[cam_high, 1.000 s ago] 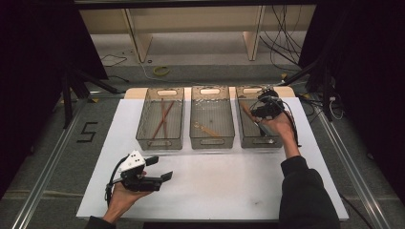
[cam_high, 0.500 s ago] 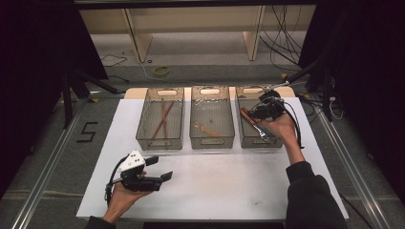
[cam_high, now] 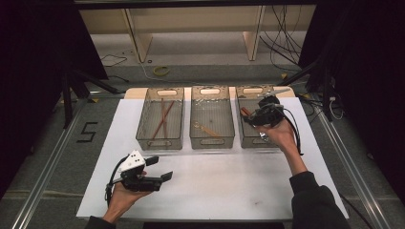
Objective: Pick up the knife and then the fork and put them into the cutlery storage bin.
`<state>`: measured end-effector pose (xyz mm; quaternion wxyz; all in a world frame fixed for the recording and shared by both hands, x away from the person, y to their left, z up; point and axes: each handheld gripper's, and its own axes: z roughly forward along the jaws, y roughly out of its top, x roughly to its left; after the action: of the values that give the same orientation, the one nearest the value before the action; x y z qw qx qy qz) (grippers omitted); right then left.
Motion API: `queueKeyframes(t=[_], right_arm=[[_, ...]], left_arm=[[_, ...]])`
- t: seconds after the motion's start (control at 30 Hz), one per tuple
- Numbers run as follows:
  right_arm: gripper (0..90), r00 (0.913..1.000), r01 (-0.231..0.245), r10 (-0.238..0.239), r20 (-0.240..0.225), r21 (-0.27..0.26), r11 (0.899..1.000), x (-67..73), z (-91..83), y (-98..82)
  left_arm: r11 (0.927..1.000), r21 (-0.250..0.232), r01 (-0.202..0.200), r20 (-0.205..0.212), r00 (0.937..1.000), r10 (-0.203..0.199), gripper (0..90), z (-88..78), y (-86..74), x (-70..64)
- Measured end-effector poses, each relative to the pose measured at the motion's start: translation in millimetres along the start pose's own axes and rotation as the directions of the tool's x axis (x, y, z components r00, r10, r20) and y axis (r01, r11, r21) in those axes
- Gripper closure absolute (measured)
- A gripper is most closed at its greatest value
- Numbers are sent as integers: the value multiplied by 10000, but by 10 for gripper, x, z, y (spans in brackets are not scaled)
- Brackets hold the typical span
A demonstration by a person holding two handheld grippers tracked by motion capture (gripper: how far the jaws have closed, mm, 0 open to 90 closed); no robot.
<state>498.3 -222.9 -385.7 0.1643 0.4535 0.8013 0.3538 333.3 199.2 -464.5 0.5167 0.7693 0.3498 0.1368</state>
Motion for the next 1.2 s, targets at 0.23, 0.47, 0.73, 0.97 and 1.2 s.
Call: queueKeyframes(t=[0.23,0.47,0.73,0.97,1.2], right_arm=[[329,9992,60,-81,-384,-525,9986,167,-98,-118],[313,9966,-26,-55,-821,-985,9951,302,-161,-278],[301,9906,-117,-65,-1363,-1320,9912,442,-237,-515],[298,9870,-77,-173,-1597,-1544,9880,529,-264,-633],[278,9824,40,-375,-1829,-1801,9836,617,-320,-779]], left_arm=[[10000,15,19,-2,10000,-19,176,3,0,-1],[10000,63,35,31,10000,-35,176,4,-4,6],[9999,145,88,90,9999,-89,176,20,-9,11],[9997,121,195,99,9998,-196,176,33,-13,19],[9995,221,220,200,9995,-224,176,45,-25,20]])
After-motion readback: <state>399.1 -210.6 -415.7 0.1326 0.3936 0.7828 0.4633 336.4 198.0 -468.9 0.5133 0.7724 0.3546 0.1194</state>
